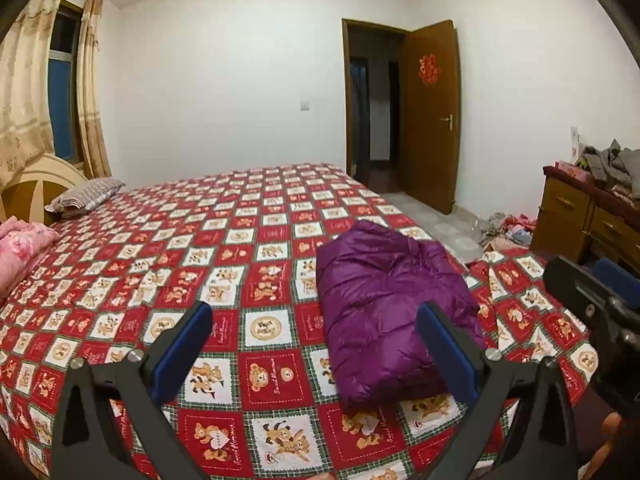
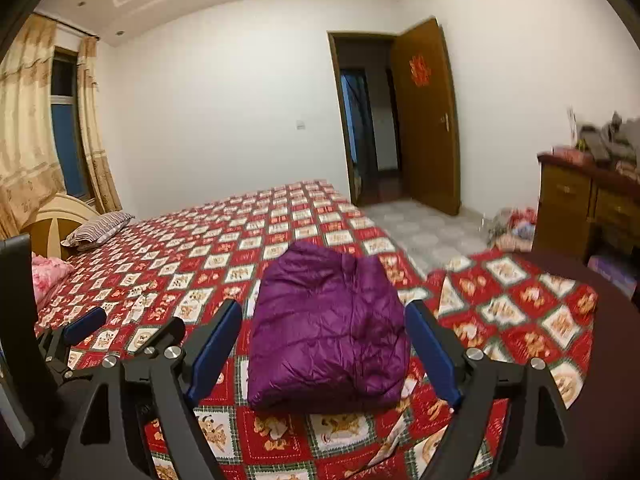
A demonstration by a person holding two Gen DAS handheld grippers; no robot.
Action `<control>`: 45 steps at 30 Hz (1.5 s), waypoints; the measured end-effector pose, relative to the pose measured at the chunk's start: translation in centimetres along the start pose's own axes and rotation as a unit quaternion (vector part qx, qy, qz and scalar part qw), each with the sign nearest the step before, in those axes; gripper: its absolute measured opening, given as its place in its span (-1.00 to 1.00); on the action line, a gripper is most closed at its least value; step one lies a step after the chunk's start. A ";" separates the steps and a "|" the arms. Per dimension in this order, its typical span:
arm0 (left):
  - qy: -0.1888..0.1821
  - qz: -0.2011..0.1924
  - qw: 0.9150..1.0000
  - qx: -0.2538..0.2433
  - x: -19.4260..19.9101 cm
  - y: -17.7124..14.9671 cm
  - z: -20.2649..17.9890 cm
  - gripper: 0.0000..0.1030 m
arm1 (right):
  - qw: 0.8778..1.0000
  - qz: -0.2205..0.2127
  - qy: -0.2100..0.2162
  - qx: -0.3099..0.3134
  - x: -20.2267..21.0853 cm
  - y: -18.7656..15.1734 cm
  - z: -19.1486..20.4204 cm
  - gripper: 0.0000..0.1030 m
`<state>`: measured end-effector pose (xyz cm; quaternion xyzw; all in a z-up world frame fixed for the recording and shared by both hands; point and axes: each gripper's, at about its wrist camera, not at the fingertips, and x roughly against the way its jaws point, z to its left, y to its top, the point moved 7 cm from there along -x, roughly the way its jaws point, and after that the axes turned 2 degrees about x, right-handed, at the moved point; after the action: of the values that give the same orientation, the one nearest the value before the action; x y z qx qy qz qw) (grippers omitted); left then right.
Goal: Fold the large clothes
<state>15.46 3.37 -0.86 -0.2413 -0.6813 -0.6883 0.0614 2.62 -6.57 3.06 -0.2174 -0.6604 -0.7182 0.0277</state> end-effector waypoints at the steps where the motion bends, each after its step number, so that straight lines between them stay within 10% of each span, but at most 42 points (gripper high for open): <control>1: 0.001 -0.004 1.000 0.001 0.3 0.1 0.1 1.00 | 1.000 -0.007 -0.002 0.003 0.5 0.2 0.2 0.64; 45: 0.023 -0.078 0.997 0.001 6.5 1.6 0.1 1.00 | 0.998 -0.062 -0.006 -0.020 5.1 1.7 -0.6 0.70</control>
<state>10.42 4.93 3.34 -0.1721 -0.6971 -0.6956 0.0235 -1.65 -6.13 6.44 -0.1806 -0.6585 -0.7302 -0.0249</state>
